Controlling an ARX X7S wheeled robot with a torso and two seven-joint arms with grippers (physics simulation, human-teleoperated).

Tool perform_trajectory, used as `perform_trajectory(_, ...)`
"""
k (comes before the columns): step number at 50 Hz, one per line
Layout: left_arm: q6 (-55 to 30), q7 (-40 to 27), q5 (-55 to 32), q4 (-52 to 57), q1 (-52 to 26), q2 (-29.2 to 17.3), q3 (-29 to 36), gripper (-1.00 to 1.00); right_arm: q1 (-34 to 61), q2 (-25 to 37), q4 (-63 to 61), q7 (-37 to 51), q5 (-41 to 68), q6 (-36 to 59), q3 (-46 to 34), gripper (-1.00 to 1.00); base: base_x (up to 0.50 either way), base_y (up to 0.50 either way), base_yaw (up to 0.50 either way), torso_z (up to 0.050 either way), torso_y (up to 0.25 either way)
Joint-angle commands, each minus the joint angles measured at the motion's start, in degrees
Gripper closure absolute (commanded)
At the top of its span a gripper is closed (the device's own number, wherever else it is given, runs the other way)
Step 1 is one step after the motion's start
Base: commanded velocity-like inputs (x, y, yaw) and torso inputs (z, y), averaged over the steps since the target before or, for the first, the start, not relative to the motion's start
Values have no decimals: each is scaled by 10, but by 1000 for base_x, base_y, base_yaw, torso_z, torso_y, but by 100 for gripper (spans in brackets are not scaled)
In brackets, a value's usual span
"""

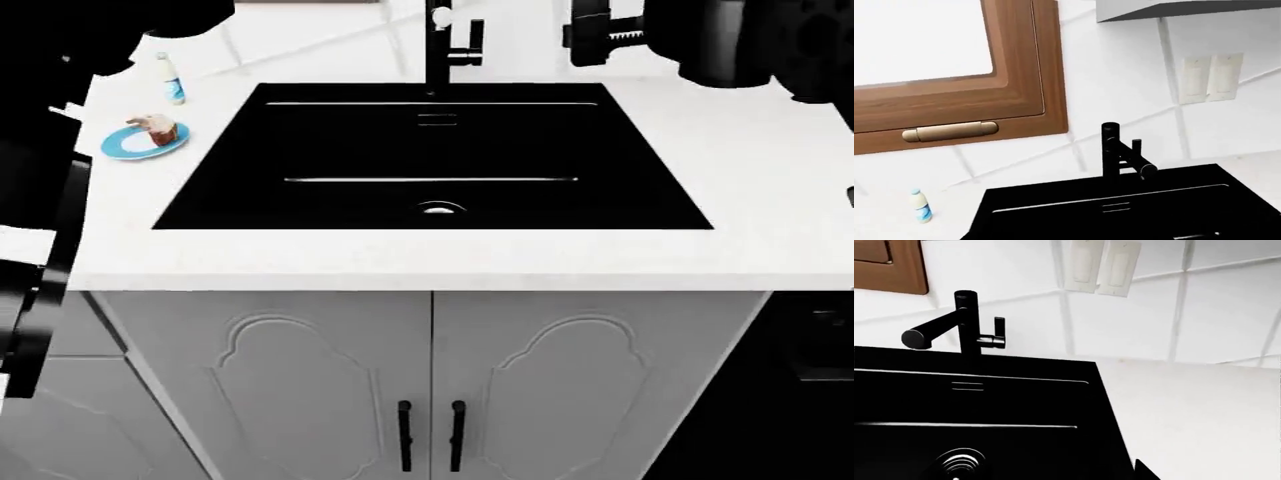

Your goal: Pick the lamb chop from the counter and place it in the sink. Then turn on the sink faucet.

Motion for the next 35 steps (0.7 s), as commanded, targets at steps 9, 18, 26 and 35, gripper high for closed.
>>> perform_trajectory(9, 58, 68, 78, -155, -61, 47, 57, -100, 42, -140, 302, -177, -271, 44, 67, -100, 500, 0, 0, 0, 0)
perform_trajectory(18, 68, 75, 79, -173, -67, 48, 55, -100, 3, -137, 302, -204, -440, 13, 245, -100, 500, 0, 0, 0, 0)
perform_trajectory(26, 72, 78, 80, -178, -63, 49, 56, -100, -19, -174, 302, -279, -569, 9, 414, -100, 500, 0, 0, 0, 0)
perform_trajectory(35, 73, 79, 81, -180, -61, 50, 58, -100, -21, -199, 302, -325, -667, 4, 510, -100, 500, 0, 0, 0, 2)
